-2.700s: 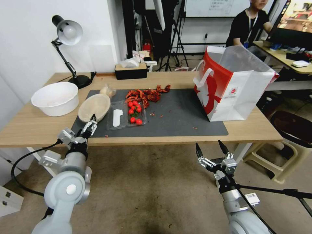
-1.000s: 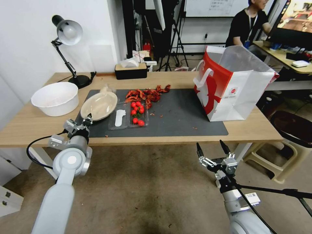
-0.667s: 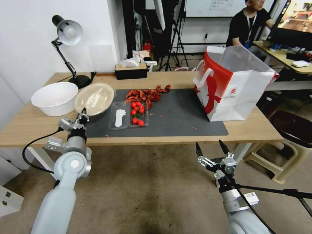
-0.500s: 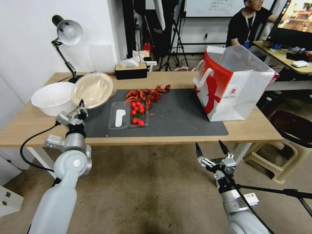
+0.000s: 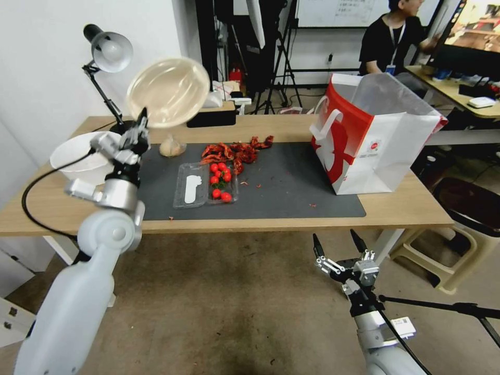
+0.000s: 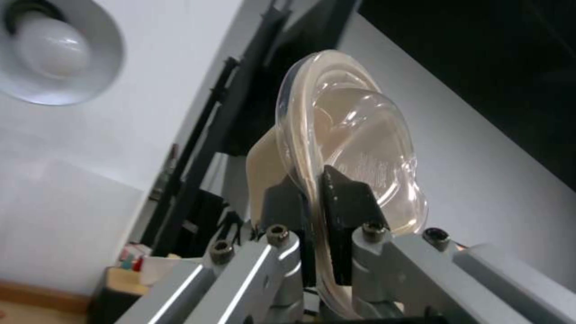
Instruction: Pick up the trash from the table and place it into the takeout bag.
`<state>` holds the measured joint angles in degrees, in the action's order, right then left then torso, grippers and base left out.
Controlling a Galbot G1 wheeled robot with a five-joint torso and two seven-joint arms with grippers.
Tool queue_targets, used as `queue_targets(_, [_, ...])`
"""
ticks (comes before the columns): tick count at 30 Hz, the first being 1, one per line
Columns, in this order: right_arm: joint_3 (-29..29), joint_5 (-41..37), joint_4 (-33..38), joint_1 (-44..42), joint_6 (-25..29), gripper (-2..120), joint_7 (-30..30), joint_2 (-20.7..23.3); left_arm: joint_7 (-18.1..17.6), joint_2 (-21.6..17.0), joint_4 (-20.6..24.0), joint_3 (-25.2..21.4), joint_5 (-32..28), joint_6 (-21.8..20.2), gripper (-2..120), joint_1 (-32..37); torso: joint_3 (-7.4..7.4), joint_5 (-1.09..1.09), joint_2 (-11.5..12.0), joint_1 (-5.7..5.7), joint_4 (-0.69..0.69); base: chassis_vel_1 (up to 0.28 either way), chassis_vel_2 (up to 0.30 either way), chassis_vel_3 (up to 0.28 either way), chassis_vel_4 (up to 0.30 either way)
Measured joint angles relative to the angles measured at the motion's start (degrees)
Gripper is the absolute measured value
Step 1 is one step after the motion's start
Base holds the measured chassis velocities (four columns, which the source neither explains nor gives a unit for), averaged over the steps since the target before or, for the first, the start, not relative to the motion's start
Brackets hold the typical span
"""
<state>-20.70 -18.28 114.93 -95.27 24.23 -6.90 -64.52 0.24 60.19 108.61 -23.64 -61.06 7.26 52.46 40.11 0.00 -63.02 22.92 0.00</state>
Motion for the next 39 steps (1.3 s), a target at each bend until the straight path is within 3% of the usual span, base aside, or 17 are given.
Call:
queue_targets(2, [-0.02,0.17,0.17,-0.21,0.12,100,0.27,-0.24,0.36,-1.0,-1.57,3.29,0.0,-0.03,3,-3.59,0.0,-0.01,0.0,0.0,-0.01,0.0,0.0,0.0,0.0])
queue_targets(7, [-0.01,0.76,0.42,-0.42,0.12,100,0.33,-0.57,1.07,-0.84,-3.07,6.42,-0.1,-0.17,3,-6.93,0.0,0.0,0.0,0.0,0.01,0.0,0.0,0.0,0.0])
queue_targets(20, [0.15,1.31,0.81,-0.82,-0.15,100,0.58,-0.85,3.5,1.32,-5.91,10.17,0.48,-0.49,3,-11.44,0.01,0.0,0.0,0.01,-0.03,0.0,0.0,0.0,0.0])
queue_targets(22, [0.25,1.46,1.09,-0.96,-0.47,100,0.64,-0.81,8.23,1.95,-8.68,12.34,0.3,-1.12,3,-14.3,0.0,0.0,0.0,0.01,0.0,0.0,0.0,0.0,0.0])
queue_targets(23, [0.26,1.62,1.1,-0.94,-0.58,100,0.65,-0.79,12.71,1.74,-11.14,14.05,-0.13,-1.61,3,-16.61,0.01,-0.02,0.0,0.0,0.01,0.0,0.0,0.0,0.0])
queue_targets(24, [0.26,1.62,1.1,-0.94,-0.58,100,0.65,-0.79,12.71,1.74,-11.14,14.05,-0.13,-1.61,3,-16.61,0.01,-0.02,0.0,0.0,0.01,0.0,0.0,0.0,0.0])
queue_targets(26, [0.08,1.9,0.97,-1.14,-0.59,100,0.65,-0.97,21.74,0.96,-16.59,18.6,-0.49,-2.21,3,-22.88,0.01,-0.02,0.0,0.01,0.02,0.0,0.0,0.0,0.0])
queue_targets(27, [-0.11,1.96,0.86,-1.37,-0.5,100,0.63,-1.08,24.18,1.01,-18.74,20.9,-0.69,-2.26,3,-26.45,0.0,0.01,0.0,0.0,-0.01,0.0,0.0,0.0,0.0])
queue_targets(32, [-0.43,2.19,0.55,-1.8,-0.21,100,0.59,-1.4,27.97,2.85,-24.2,25.89,-0.85,-2.25,3,-35.41,0.0,0.05,0.0,0.0,-0.01,0.0,0.0,0.0,0.0])
queue_targets(36, [-0.42,2.99,0.31,-2.49,0.2,100,0.6,-1.98,35.17,8.95,-34.4,31.45,0.67,-2.53,3,-45.65,0.01,0.0,0.0,0.01,0.0,0.0,0.0,0.0,0.0])
queue_targets(38, [-0.43,3.03,0.31,-2.53,0.23,100,0.59,-2.0,35.76,9.59,-35.42,31.9,0.85,-2.52,3,-46.43,0.01,0.01,0.0,0.0,-0.02,0.0,0.0,0.0,0.0])
queue_targets(39, [-0.5,3.04,0.28,-2.64,0.36,100,0.59,-2.02,37.34,11.05,-38.03,33.09,1.24,-2.51,3,-48.3,0.01,0.0,0.0,0.0,0.0,0.0,0.0,0.0,0.0])
